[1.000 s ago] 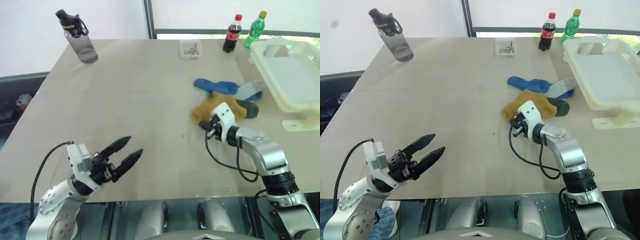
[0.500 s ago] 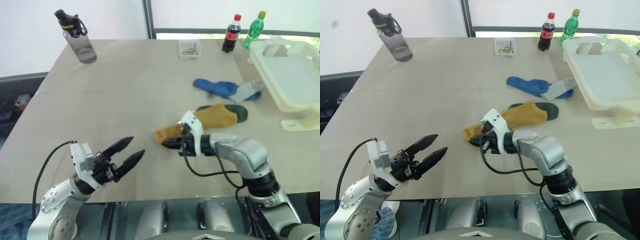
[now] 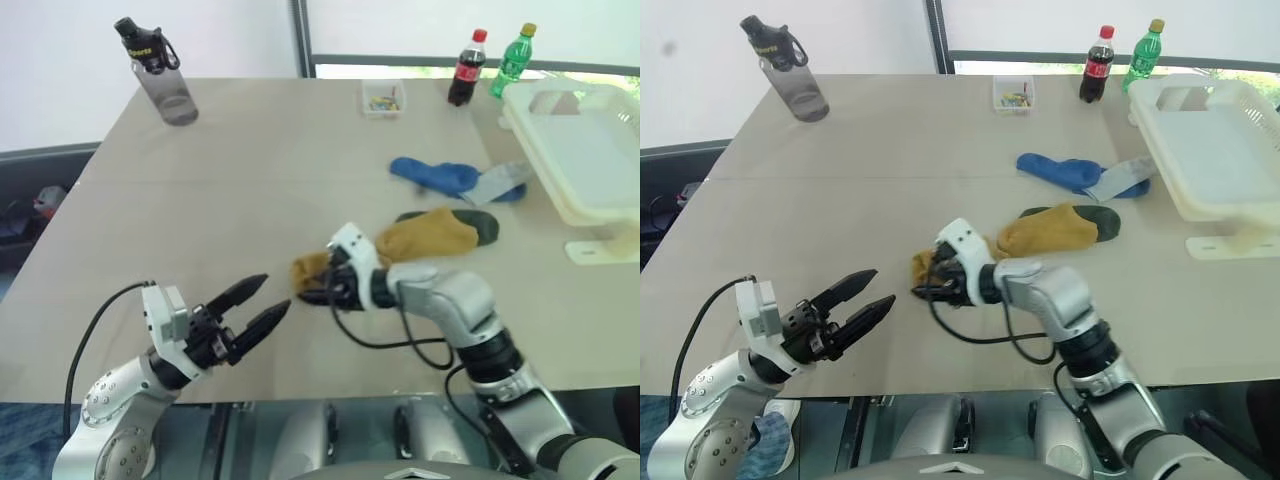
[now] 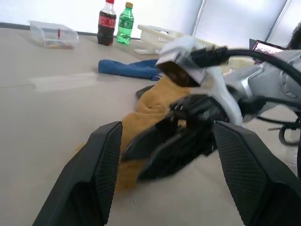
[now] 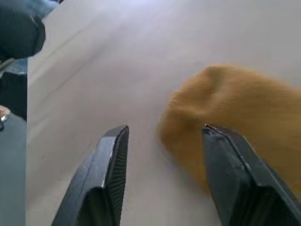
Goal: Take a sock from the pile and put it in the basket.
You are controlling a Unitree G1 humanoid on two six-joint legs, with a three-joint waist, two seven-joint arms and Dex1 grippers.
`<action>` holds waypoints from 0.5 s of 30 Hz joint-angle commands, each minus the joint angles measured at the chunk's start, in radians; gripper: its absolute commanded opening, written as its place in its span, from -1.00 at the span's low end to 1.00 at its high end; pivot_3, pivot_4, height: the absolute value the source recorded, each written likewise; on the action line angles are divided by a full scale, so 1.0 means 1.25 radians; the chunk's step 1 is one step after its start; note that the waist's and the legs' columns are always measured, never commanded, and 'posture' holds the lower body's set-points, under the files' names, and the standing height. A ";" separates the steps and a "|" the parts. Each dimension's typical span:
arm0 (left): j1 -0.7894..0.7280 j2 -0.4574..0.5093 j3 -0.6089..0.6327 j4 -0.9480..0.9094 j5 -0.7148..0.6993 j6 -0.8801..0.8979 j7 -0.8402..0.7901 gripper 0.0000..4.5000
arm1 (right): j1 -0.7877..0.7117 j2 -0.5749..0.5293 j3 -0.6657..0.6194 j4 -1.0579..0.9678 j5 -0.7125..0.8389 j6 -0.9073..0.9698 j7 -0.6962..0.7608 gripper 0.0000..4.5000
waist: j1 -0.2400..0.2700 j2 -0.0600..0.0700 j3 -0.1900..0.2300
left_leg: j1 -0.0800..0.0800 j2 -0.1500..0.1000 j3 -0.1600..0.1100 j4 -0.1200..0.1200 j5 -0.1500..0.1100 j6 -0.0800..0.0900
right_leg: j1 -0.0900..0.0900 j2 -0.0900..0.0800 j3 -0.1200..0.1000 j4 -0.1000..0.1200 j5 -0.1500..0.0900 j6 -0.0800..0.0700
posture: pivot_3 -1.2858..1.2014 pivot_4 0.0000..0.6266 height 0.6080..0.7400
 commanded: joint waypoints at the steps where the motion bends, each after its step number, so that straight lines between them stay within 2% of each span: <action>1: -0.002 0.005 0.004 -0.023 -0.007 -0.005 -0.002 0.47 | 0.023 -0.082 -0.077 -0.109 0.055 0.037 0.036 0.16 | 0.000 0.000 0.000 | 0.000 0.000 0.000 0.000 0.000 0.000 | 0.000 0.000 0.000 0.000 0.000 0.000 | 0.03 -0.52 1.00; 5: -0.017 0.007 -0.001 -0.012 -0.006 -0.004 -0.007 0.47 | 0.063 -0.183 -0.128 -0.141 0.070 0.041 0.047 0.16 | -0.003 0.000 0.000 | 0.000 0.001 0.000 -0.001 0.000 0.000 | 0.000 0.000 0.000 -0.001 0.000 0.000 | 0.03 -0.52 1.00; 8: -0.031 0.010 -0.004 -0.001 -0.006 -0.002 -0.013 0.47 | 0.090 -0.234 -0.089 -0.112 0.008 -0.025 0.031 0.16 | -0.004 0.000 0.000 | 0.000 0.002 0.000 -0.001 0.000 0.000 | 0.000 0.001 0.000 -0.001 0.000 0.000 | 0.03 -0.52 1.00; 14: -0.049 0.014 -0.007 0.014 -0.003 -0.001 -0.020 0.47 | 0.097 -0.245 -0.009 -0.077 -0.072 -0.141 0.029 0.16 | -0.003 0.000 0.000 | 0.000 0.002 0.001 -0.001 0.000 0.001 | 0.000 0.002 0.000 0.000 0.000 0.000 | 0.03 -0.52 1.00; 15: -0.050 0.014 -0.007 0.015 -0.003 -0.001 -0.020 0.47 | 0.098 -0.245 -0.002 -0.071 -0.081 -0.151 0.028 0.05 | -0.002 0.000 0.000 | 0.000 0.002 0.001 -0.001 0.000 0.001 | 0.000 0.002 0.000 0.000 0.000 0.000 | 0.03 -0.52 1.00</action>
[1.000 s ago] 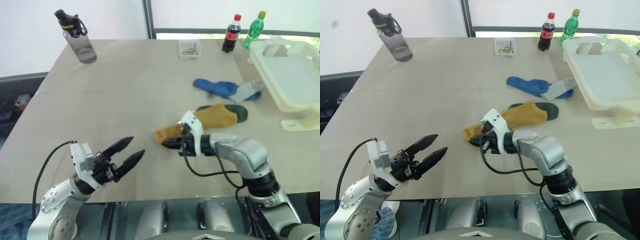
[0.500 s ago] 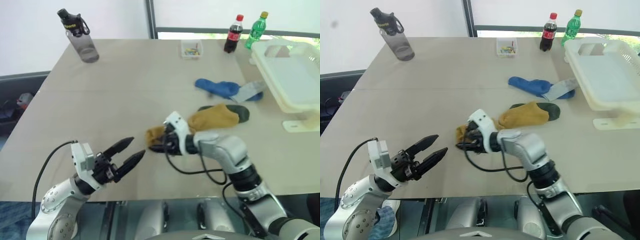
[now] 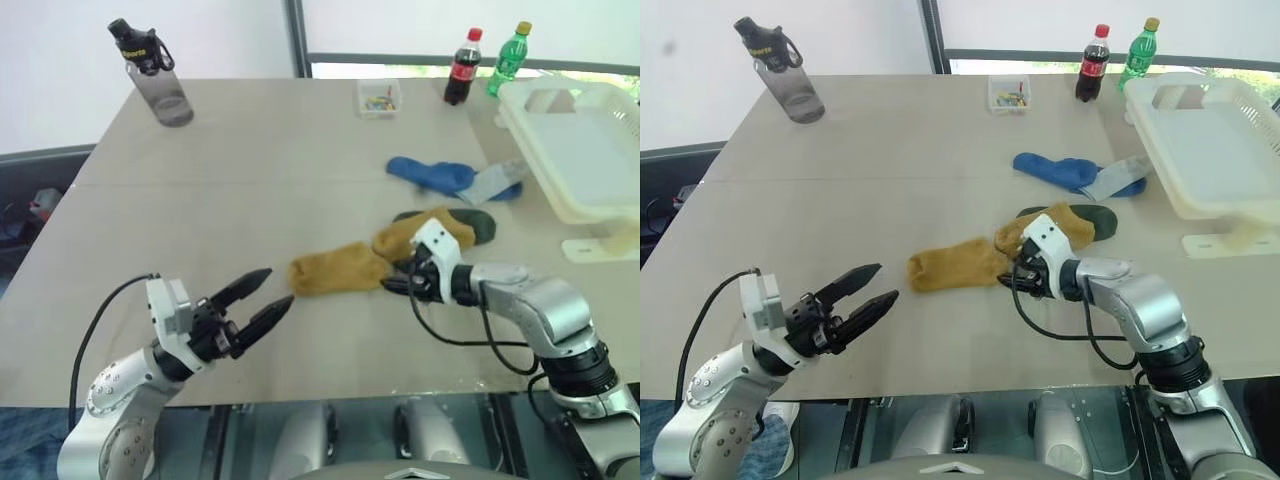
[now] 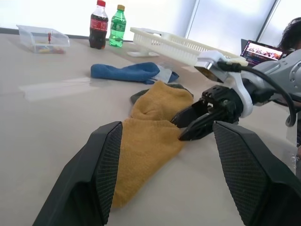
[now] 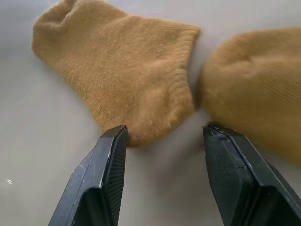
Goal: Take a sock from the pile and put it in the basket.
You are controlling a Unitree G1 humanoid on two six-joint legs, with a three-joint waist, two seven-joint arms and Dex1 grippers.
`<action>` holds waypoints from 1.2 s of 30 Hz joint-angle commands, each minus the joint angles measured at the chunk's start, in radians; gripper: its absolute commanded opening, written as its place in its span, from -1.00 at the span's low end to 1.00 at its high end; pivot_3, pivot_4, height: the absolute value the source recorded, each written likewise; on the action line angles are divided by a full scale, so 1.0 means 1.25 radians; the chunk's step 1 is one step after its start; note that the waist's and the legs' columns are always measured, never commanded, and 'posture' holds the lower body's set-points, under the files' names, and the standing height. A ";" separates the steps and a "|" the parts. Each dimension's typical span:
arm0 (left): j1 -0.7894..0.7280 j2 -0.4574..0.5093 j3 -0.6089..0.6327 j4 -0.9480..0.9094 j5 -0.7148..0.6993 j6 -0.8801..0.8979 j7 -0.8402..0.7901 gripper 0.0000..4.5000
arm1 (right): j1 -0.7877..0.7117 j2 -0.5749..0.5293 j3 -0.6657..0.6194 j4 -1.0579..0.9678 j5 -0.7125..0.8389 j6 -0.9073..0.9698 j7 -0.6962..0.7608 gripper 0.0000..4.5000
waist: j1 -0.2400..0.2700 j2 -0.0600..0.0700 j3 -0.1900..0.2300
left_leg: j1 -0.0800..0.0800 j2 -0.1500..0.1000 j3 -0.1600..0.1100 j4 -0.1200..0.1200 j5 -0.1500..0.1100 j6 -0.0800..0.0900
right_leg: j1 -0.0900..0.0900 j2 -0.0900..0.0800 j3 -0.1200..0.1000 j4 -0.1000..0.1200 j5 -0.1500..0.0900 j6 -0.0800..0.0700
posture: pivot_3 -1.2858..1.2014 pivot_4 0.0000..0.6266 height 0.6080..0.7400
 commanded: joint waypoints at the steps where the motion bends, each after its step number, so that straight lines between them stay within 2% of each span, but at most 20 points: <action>1: -0.002 0.008 0.004 -0.003 -0.002 -0.005 -0.011 0.47 | -0.002 -0.001 0.022 0.005 -0.032 -0.055 0.001 -0.07 | 0.001 0.000 0.000 | 0.000 0.000 0.000 0.000 0.000 0.000 | 0.000 0.000 0.000 0.000 0.000 0.000 | 0.03 -0.52 1.00; 3: -0.001 0.006 0.004 -0.002 -0.001 -0.007 -0.013 0.47 | 0.004 -0.002 0.018 0.006 -0.031 -0.063 0.007 -0.40 | 0.002 0.000 0.000 | 0.000 0.000 0.000 0.000 0.000 0.000 | 0.000 0.000 0.000 0.000 0.000 0.000 | 0.03 -0.52 1.00; 5: 0.000 0.004 0.002 -0.002 0.002 -0.010 -0.014 0.47 | 0.010 -0.011 0.013 0.005 -0.031 -0.069 0.017 -0.88 | 0.002 0.000 0.000 | 0.000 0.000 0.000 0.000 0.000 0.000 | 0.000 0.000 0.000 0.000 0.000 0.000 | 0.03 -0.52 1.00; 6: 0.000 0.003 0.001 -0.002 0.003 -0.011 -0.014 0.47 | 0.014 -0.019 0.011 0.003 -0.030 -0.070 0.024 -0.97 | 0.003 0.000 0.000 | 0.000 0.000 0.000 0.000 0.000 0.000 | 0.000 0.000 0.000 0.000 0.000 0.000 | 0.03 -0.52 1.00; 10: -0.002 0.000 -0.004 0.001 0.006 -0.014 -0.015 0.47 | 0.041 -0.077 0.013 -0.020 -0.009 -0.048 0.079 -0.97 | 0.005 0.000 0.000 | 0.000 -0.001 0.000 0.000 0.000 0.000 | 0.001 -0.001 0.000 -0.001 0.000 0.000 | 0.03 -0.52 1.00; 13: -0.004 0.000 -0.005 0.003 0.007 -0.015 -0.016 0.47 | 0.087 -0.164 0.011 -0.052 0.012 -0.023 0.135 -0.97 | 0.007 -0.001 0.000 | 0.000 -0.001 0.000 0.000 0.000 0.000 | 0.001 -0.001 0.000 -0.001 0.000 0.000 | 0.03 -0.52 1.00; 19: -0.003 0.001 -0.003 0.006 0.008 -0.018 -0.020 0.47 | 0.157 -0.262 -0.051 -0.043 0.024 -0.026 0.165 -0.97 | 0.011 -0.003 -0.002 | 0.001 -0.001 -0.001 0.001 0.000 0.000 | 0.003 -0.002 -0.001 -0.002 0.000 0.000 | 0.03 -0.52 1.00; 21: -0.003 0.001 -0.004 0.008 0.010 -0.019 -0.023 0.47 | 0.165 -0.269 -0.068 -0.026 0.021 -0.032 0.156 -0.97 | 0.013 -0.004 -0.003 | 0.002 -0.001 -0.002 0.001 0.000 0.000 | 0.005 -0.003 -0.002 -0.002 0.000 0.000 | 0.03 -0.52 1.00; 24: -0.010 0.000 -0.007 0.014 0.012 -0.019 -0.025 0.47 | 0.179 -0.283 -0.079 -0.030 0.032 -0.031 0.168 -0.56 | 0.015 -0.006 -0.004 | 0.003 -0.001 -0.004 0.001 0.000 0.000 | 0.007 -0.003 -0.002 -0.002 0.000 0.000 | 0.03 -0.52 1.00; 25: -0.013 0.000 -0.009 0.015 0.013 -0.018 -0.026 0.47 | 0.190 -0.291 -0.087 -0.038 0.033 -0.025 0.165 -0.33 | 0.016 -0.006 -0.004 | 0.003 -0.001 -0.004 0.001 0.000 0.000 | 0.007 -0.003 -0.002 -0.002 0.000 0.000 | 0.03 -0.52 1.00; 28: -0.015 0.000 -0.008 0.018 0.013 -0.019 -0.029 0.47 | 0.235 -0.362 -0.098 -0.069 0.046 -0.008 0.203 0.12 | 0.026 -0.007 -0.005 | 0.004 -0.001 -0.004 0.002 0.000 0.000 | 0.007 -0.004 -0.001 -0.002 0.000 0.000 | 0.03 -0.52 1.00; 30: -0.016 -0.001 -0.008 0.020 0.014 -0.020 -0.030 0.47 | 0.277 -0.422 -0.104 -0.083 0.046 -0.024 0.235 0.12 | 0.034 -0.007 -0.005 | 0.003 -0.002 -0.005 0.002 0.000 0.000 | 0.007 -0.004 -0.002 -0.003 0.000 0.000 | 0.03 -0.52 1.00; 32: -0.019 -0.002 -0.011 0.022 0.015 -0.020 -0.030 0.47 | 0.288 -0.446 -0.114 -0.061 0.024 -0.050 0.224 0.12 | 0.038 -0.010 -0.008 | 0.003 -0.003 -0.006 0.002 0.000 0.000 | 0.008 -0.008 -0.003 -0.004 0.000 0.000 | 0.03 -0.52 1.00; 36: -0.026 -0.003 -0.015 0.027 0.015 -0.021 -0.031 0.47 | 0.227 -0.401 -0.165 -0.016 0.019 -0.102 0.179 0.12 | 0.032 -0.015 -0.011 | 0.002 -0.003 -0.007 0.002 0.000 0.001 | 0.008 -0.008 -0.004 -0.005 0.000 0.000 | 0.03 -0.52 1.00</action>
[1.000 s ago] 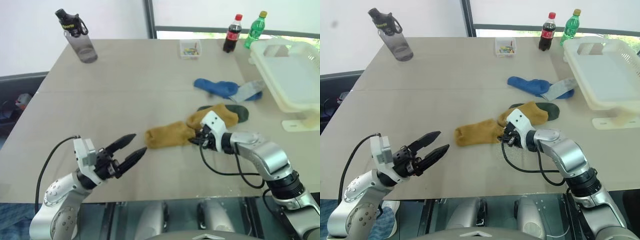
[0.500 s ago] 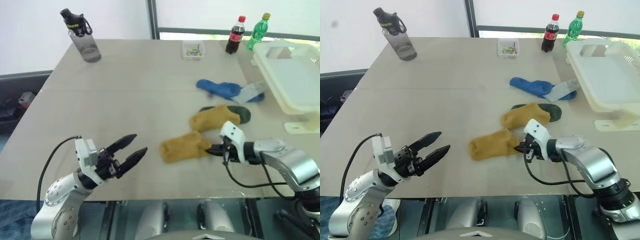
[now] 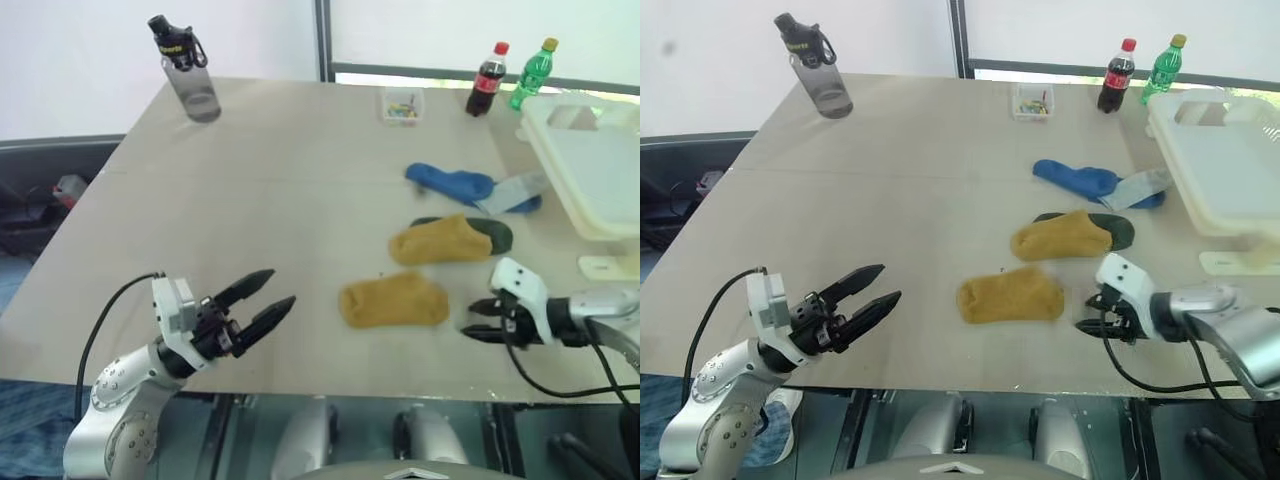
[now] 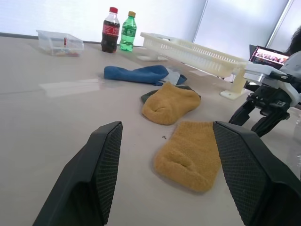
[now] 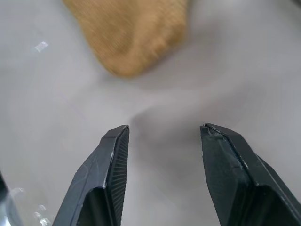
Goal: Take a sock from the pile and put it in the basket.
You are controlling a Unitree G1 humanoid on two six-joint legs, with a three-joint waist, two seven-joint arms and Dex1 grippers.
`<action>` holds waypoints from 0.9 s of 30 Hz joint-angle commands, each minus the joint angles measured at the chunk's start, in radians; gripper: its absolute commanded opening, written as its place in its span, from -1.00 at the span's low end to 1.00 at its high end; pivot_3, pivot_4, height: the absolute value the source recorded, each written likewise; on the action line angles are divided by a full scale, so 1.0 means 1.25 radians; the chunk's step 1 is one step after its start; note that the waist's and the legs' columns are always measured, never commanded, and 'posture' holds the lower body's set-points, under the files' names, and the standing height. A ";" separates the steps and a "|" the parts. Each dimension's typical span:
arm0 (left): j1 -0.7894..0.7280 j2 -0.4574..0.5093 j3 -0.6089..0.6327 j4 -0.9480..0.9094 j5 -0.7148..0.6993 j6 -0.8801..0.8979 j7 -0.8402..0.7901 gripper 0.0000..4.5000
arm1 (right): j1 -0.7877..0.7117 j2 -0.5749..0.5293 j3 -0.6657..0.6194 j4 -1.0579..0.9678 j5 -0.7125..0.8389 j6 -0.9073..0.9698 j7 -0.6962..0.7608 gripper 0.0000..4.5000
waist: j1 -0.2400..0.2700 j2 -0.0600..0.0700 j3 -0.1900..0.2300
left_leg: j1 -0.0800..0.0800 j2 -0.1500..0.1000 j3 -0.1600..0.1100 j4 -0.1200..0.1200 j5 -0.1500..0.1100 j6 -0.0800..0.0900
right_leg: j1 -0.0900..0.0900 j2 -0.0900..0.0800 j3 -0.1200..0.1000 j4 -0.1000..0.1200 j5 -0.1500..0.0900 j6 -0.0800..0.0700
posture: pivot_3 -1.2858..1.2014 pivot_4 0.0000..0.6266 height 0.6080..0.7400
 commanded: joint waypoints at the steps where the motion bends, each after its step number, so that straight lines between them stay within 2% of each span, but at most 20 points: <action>1: -0.006 0.000 -0.002 -0.011 0.000 -0.013 -0.007 0.47 | -0.040 0.041 -0.035 0.060 -0.025 -0.010 -0.056 0.12 | -0.006 0.000 0.000 | 0.000 0.000 0.000 0.000 0.000 0.000 | 0.000 0.000 0.000 0.000 0.000 0.000 | 0.03 -0.52 1.00; 4: -0.012 0.002 -0.006 -0.006 0.001 -0.013 -0.012 0.47 | -0.108 0.144 -0.009 0.052 -0.044 -0.066 -0.111 0.12 | -0.016 0.003 0.002 | 0.000 0.000 0.002 0.000 0.000 0.000 | -0.001 0.001 0.002 0.001 -0.001 -0.002 | 0.03 -0.52 1.00; 8: -0.018 0.003 -0.007 -0.004 0.002 -0.015 -0.011 0.47 | -0.140 0.235 0.038 0.049 -0.089 -0.136 -0.141 0.12 | -0.020 0.004 0.003 | 0.000 0.002 0.001 0.000 0.000 0.000 | -0.001 0.005 0.002 0.003 0.000 0.000 | 0.03 -0.52 1.00; 11: -0.014 0.004 -0.004 -0.007 0.001 -0.017 -0.011 0.47 | -0.171 0.285 0.084 0.068 -0.147 -0.215 -0.159 0.12 | -0.021 0.006 0.004 | -0.002 0.003 0.001 -0.001 0.000 -0.001 | -0.003 0.007 0.001 0.002 0.000 0.000 | 0.03 -0.52 1.00; 16: -0.015 0.002 -0.008 -0.005 0.006 -0.020 -0.008 0.47 | -0.237 0.355 0.115 0.119 -0.184 -0.250 -0.171 0.12 | -0.024 0.007 0.005 | -0.002 0.001 0.004 -0.001 0.001 -0.002 | -0.004 0.006 0.001 0.002 0.000 0.000 | 0.03 -0.52 1.00; 20: -0.011 0.002 -0.004 -0.009 0.005 -0.022 -0.007 0.47 | -0.279 0.378 0.132 0.172 -0.232 -0.226 -0.193 0.12 | -0.024 0.007 0.005 | -0.001 0.001 0.003 -0.001 0.000 -0.001 | -0.004 0.006 0.001 0.003 0.000 0.000 | 0.03 -0.52 1.00; 25: 0.013 0.000 0.000 -0.021 0.004 -0.030 -0.009 0.47 | -0.270 0.370 0.155 0.190 -0.256 -0.213 -0.167 0.12 | -0.030 0.008 0.006 | -0.001 0.001 0.003 -0.001 0.001 -0.001 | -0.004 0.006 0.001 0.003 0.000 0.000 | 0.03 -0.52 1.00; 27: 0.018 0.001 0.000 -0.022 0.003 -0.031 -0.009 0.47 | -0.265 0.371 0.161 0.196 -0.263 -0.218 -0.162 -0.12 | -0.031 0.008 0.006 | -0.001 0.001 0.003 -0.001 0.001 -0.001 | -0.004 0.006 0.001 0.003 0.000 0.000 | 0.03 -0.52 1.00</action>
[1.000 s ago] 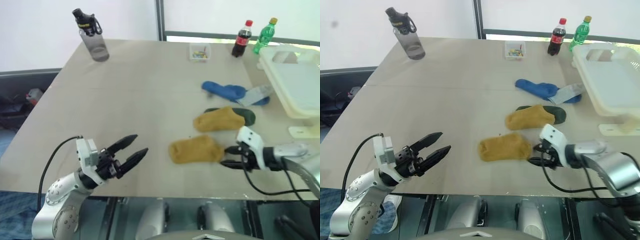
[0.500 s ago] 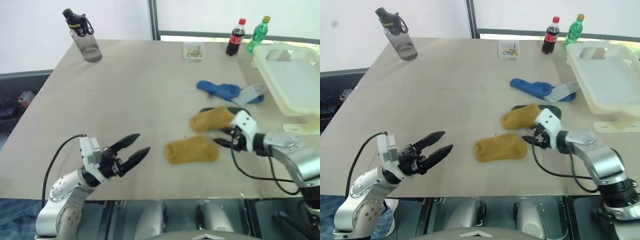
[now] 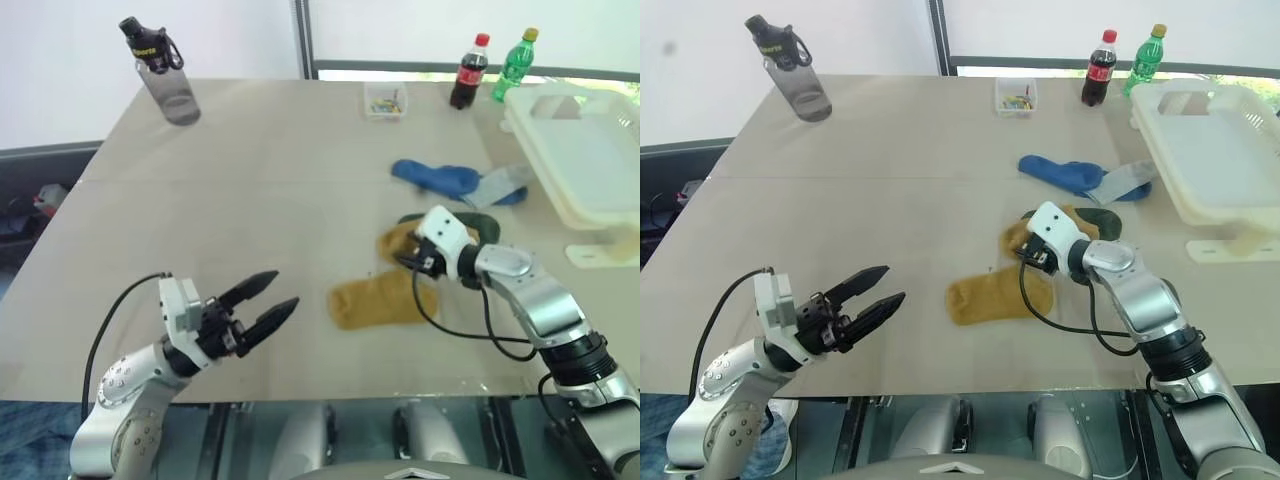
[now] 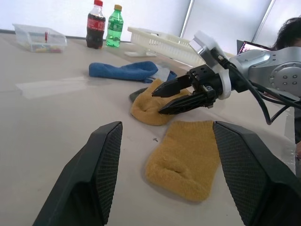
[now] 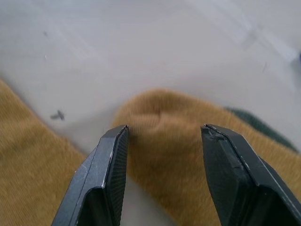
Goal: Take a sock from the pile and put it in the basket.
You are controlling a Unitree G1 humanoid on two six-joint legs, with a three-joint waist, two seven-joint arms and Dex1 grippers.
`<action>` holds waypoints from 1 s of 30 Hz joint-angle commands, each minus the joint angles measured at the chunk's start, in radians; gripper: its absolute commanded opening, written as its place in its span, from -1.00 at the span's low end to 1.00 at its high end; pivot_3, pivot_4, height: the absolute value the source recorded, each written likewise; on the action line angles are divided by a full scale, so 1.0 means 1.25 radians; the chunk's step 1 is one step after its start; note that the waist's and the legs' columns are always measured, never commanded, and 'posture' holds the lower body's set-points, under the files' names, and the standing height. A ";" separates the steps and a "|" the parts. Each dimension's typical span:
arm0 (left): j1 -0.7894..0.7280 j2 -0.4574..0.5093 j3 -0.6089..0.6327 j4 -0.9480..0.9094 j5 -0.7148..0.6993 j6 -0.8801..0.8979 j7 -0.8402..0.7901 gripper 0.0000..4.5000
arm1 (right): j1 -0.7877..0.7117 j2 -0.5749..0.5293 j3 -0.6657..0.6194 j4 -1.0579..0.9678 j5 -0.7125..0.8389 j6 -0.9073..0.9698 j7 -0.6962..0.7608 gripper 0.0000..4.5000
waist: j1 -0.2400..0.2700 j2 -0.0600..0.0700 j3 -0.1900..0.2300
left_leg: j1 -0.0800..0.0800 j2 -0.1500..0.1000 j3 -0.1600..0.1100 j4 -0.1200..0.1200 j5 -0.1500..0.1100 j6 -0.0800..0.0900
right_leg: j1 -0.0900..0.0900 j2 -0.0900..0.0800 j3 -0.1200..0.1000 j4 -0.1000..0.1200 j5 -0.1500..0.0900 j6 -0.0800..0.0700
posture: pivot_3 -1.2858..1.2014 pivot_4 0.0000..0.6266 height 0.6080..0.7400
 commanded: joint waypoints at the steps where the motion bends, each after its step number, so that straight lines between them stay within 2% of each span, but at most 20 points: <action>1: 0.006 0.001 0.016 -0.028 -0.005 -0.017 -0.004 0.47 | 0.002 -0.002 0.004 -0.006 -0.013 -0.013 0.014 -0.30 | -0.001 0.000 0.000 | 0.000 0.000 0.000 0.000 0.000 0.000 | 0.000 0.000 0.000 0.000 0.000 0.000 | 0.03 -0.52 1.00; 3: 0.007 0.002 0.016 -0.027 -0.006 -0.018 -0.004 0.47 | 0.000 0.007 0.000 -0.007 -0.010 -0.015 0.014 -0.56 | -0.001 0.000 0.000 | 0.000 0.000 0.000 0.000 0.000 0.000 | 0.000 0.000 0.000 0.000 0.000 0.000 | 0.03 -0.52 1.00; 4: 0.007 0.002 0.016 -0.027 -0.006 -0.018 -0.004 0.47 | -0.003 0.012 -0.003 -0.007 -0.009 -0.013 0.013 -0.86 | -0.001 0.000 0.000 | 0.000 0.000 0.000 0.000 0.000 0.000 | 0.000 0.000 0.000 0.000 0.000 0.000 | 0.03 -0.52 1.00; 5: 0.006 0.002 0.015 -0.026 -0.005 -0.019 -0.003 0.47 | -0.007 0.016 -0.004 -0.006 -0.008 -0.011 0.013 -0.98 | -0.001 0.000 0.000 | 0.000 0.000 0.000 0.000 0.000 0.000 | 0.000 0.000 0.000 0.000 0.000 0.000 | 0.03 -0.52 1.00; 12: 0.002 0.002 0.014 -0.022 -0.004 -0.021 -0.005 0.47 | -0.039 0.054 0.012 0.006 -0.017 -0.031 0.015 -0.98 | -0.002 0.000 0.000 | 0.000 0.000 0.000 0.000 0.000 0.000 | -0.001 0.000 0.000 0.001 0.000 0.000 | 0.03 -0.52 1.00; 20: -0.005 0.003 0.009 -0.018 -0.002 -0.022 -0.007 0.47 | -0.124 0.168 0.092 0.040 -0.041 -0.034 0.021 -0.98 | -0.003 0.001 0.000 | 0.000 0.000 0.000 0.000 0.001 -0.001 | -0.002 0.000 0.000 0.002 0.000 0.000 | 0.03 -0.52 1.00; 26: -0.003 -0.003 0.004 -0.019 0.002 -0.026 -0.004 0.47 | -0.177 0.266 0.152 0.136 -0.077 -0.052 0.010 -0.98 | -0.004 0.001 0.001 | 0.000 0.000 0.001 0.000 0.001 -0.003 | -0.002 0.000 0.001 0.002 0.000 0.000 | 0.03 -0.52 1.00; 29: 0.004 -0.006 0.002 -0.024 0.004 -0.029 -0.002 0.47 | -0.182 0.281 0.164 0.164 -0.091 -0.067 0.018 -0.98 | -0.003 0.001 0.001 | 0.000 0.000 0.001 0.000 0.002 -0.003 | -0.002 0.000 0.001 0.002 0.000 0.000 | 0.03 -0.52 1.00; 30: 0.008 -0.008 0.003 -0.025 0.005 -0.031 -0.001 0.47 | -0.184 0.282 0.166 0.165 -0.092 -0.070 0.025 -0.87 | -0.003 0.001 0.001 | 0.000 0.000 0.001 0.000 0.002 -0.003 | -0.002 0.000 0.001 0.002 0.000 0.000 | 0.03 -0.52 1.00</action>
